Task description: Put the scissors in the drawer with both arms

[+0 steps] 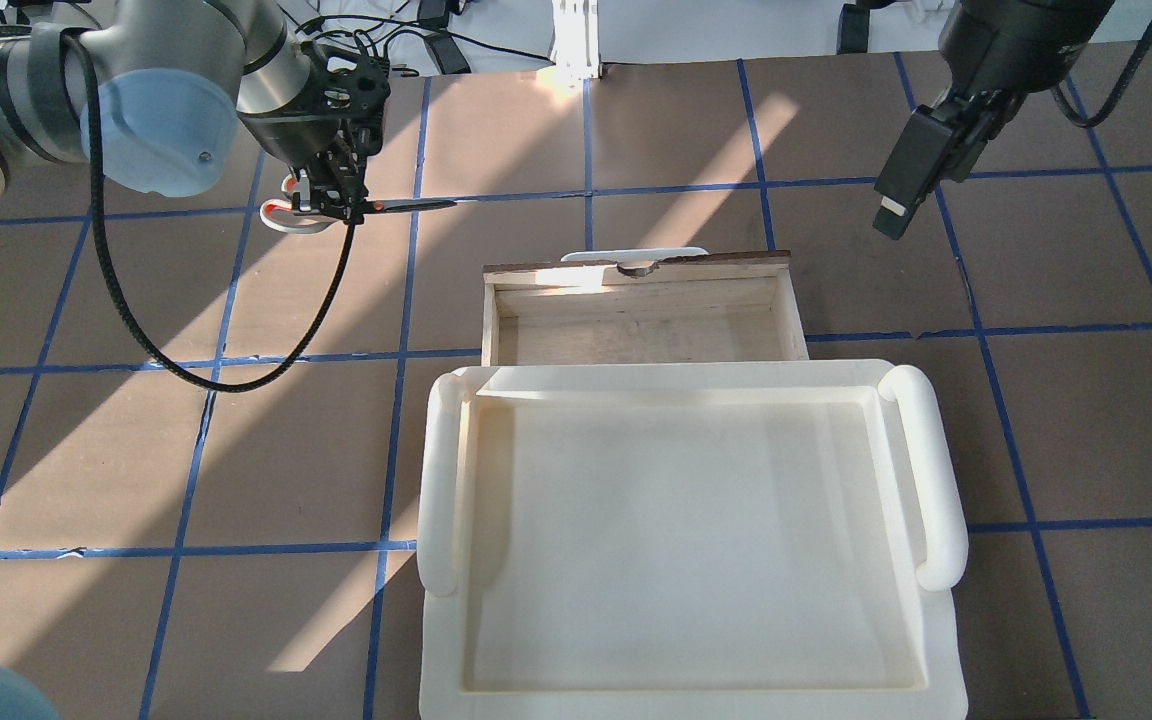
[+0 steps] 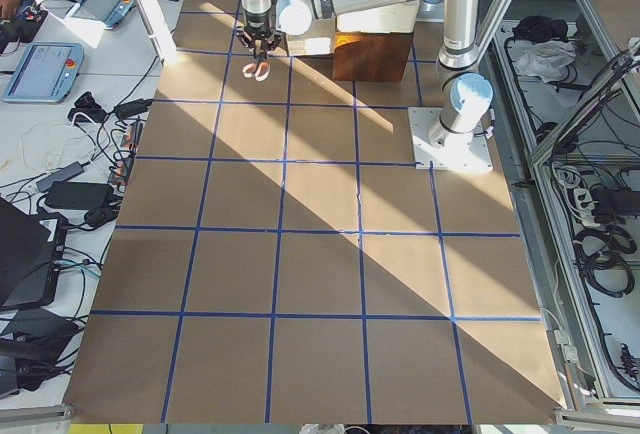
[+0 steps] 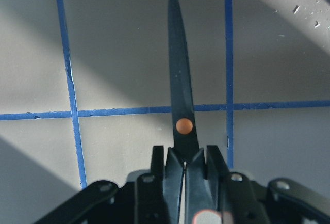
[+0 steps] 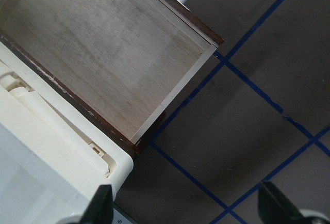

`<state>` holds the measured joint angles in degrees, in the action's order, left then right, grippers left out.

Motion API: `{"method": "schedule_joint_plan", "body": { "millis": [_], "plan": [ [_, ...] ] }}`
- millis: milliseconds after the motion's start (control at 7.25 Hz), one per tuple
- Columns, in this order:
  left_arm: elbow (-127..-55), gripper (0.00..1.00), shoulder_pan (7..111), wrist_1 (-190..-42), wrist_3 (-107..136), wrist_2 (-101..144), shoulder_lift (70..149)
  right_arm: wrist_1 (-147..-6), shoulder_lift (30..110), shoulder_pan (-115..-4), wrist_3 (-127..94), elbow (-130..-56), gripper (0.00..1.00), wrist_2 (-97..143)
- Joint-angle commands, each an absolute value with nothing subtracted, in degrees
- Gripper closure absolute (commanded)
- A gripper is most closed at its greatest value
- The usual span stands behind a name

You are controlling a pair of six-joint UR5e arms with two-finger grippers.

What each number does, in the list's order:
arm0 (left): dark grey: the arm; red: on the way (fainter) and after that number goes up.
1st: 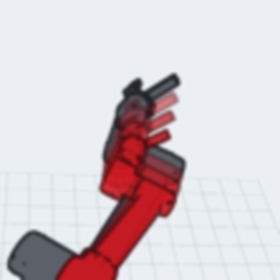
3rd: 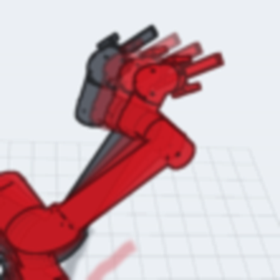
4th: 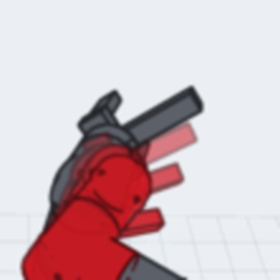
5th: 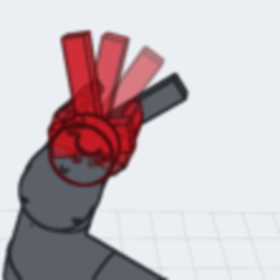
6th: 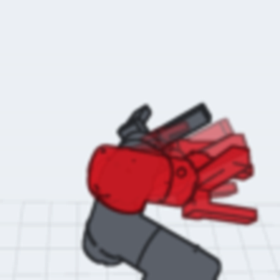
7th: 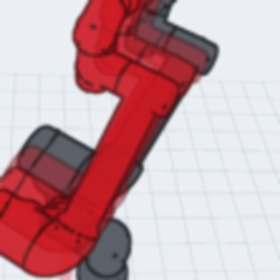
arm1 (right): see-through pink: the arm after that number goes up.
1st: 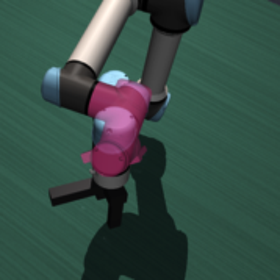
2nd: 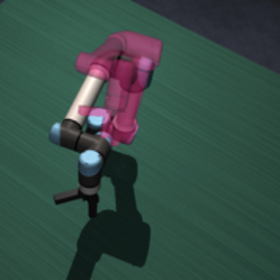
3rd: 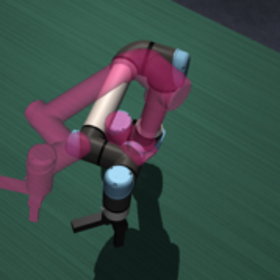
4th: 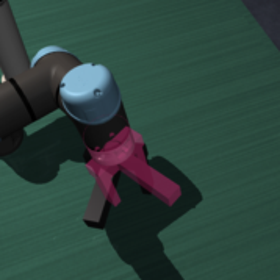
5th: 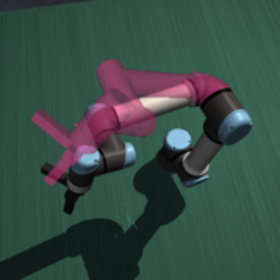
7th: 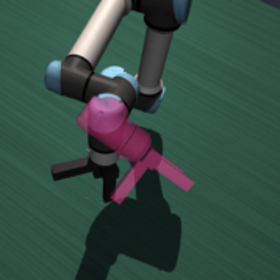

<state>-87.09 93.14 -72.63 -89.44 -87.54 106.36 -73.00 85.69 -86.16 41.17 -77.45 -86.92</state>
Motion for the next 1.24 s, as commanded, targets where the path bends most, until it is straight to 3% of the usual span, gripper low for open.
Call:
{"method": "schedule_joint_plan", "body": {
  "millis": [0,552,690,1103],
  "plan": [
    [-87.45,1.0,102.7,-72.69,-81.06,-87.19,104.77,-77.51,86.22,-86.05,29.02,-77.69,0.0,-89.46],
    [-89.99,1.0,111.08,-71.9,-72.25,-87.19,105.03,-84.52,86.13,-85.96,16.64,-79.26,0.0,-88.51],
    [-91.04,1.0,113.01,-71.89,-70.16,-87.36,104.94,-94.9,85.96,-85.96,16.0,-81.63,0.0,-88.59],
    [-91.76,1.0,115.22,-71.89,-67.68,-87.19,105.38,-93.96,86.93,-86.4,11.34,-83.05,0.0,-88.51]
  ]
}}
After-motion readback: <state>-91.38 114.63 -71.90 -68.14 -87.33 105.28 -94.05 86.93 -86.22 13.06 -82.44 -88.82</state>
